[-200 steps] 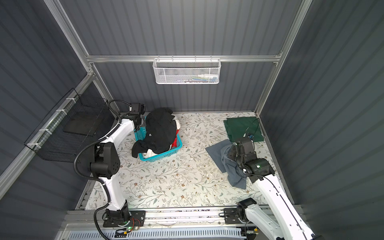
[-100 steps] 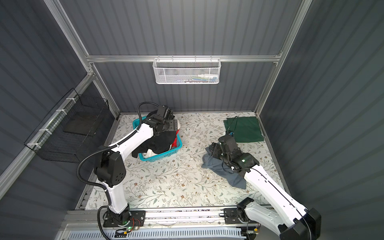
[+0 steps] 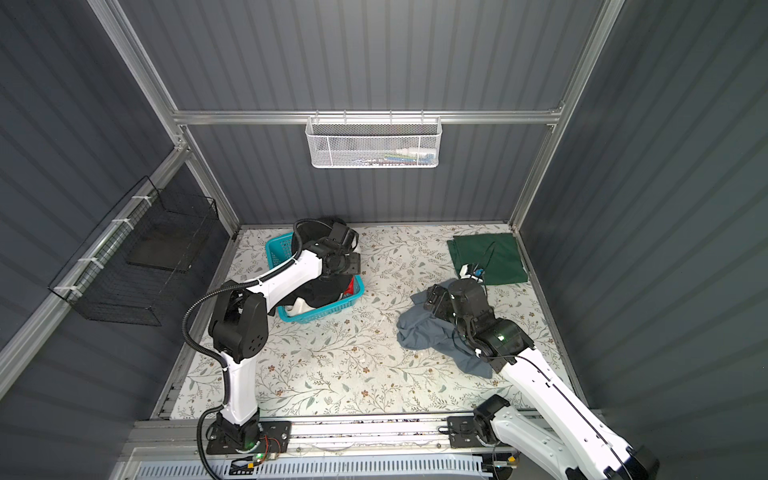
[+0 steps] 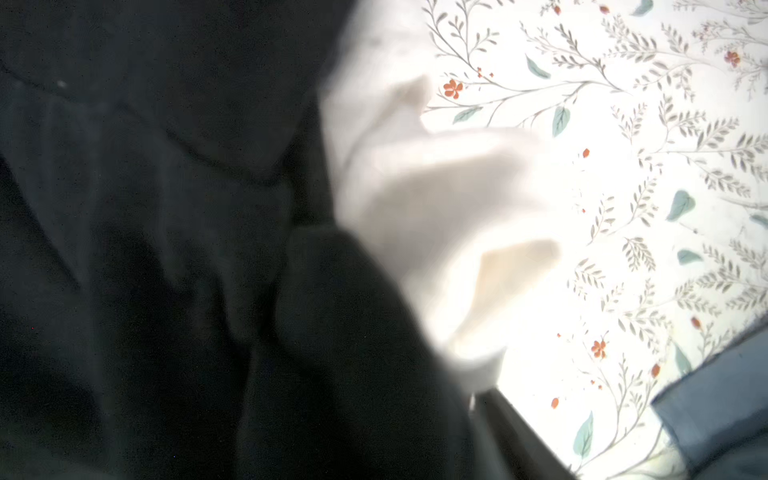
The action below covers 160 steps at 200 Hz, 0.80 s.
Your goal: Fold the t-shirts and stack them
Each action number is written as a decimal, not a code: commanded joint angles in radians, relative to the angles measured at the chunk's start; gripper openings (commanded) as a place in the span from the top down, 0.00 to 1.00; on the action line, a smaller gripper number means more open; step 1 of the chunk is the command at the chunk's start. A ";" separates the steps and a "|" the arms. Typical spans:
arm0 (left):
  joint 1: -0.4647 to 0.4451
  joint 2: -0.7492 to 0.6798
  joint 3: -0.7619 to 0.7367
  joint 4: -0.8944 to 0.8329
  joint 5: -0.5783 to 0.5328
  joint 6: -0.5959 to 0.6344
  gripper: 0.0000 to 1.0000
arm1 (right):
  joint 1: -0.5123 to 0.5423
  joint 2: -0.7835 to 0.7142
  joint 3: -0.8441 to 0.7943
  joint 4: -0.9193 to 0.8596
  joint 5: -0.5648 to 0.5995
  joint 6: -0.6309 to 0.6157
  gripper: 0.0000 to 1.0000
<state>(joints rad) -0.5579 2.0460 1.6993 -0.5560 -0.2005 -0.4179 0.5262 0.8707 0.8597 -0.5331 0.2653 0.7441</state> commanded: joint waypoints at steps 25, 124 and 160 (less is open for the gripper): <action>-0.008 0.008 -0.031 -0.126 -0.033 0.043 0.55 | 0.001 0.000 -0.007 -0.016 0.041 -0.002 0.05; 0.157 -0.096 -0.212 -0.114 -0.184 0.214 0.58 | 0.001 0.036 -0.021 0.010 0.010 -0.003 0.04; 0.225 -0.044 -0.175 -0.131 -0.301 0.221 0.58 | 0.001 0.044 -0.036 0.022 0.010 -0.006 0.04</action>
<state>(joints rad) -0.3820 1.9385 1.5238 -0.5869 -0.3737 -0.2203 0.5262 0.9085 0.8410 -0.5236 0.2756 0.7433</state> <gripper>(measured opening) 0.421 0.961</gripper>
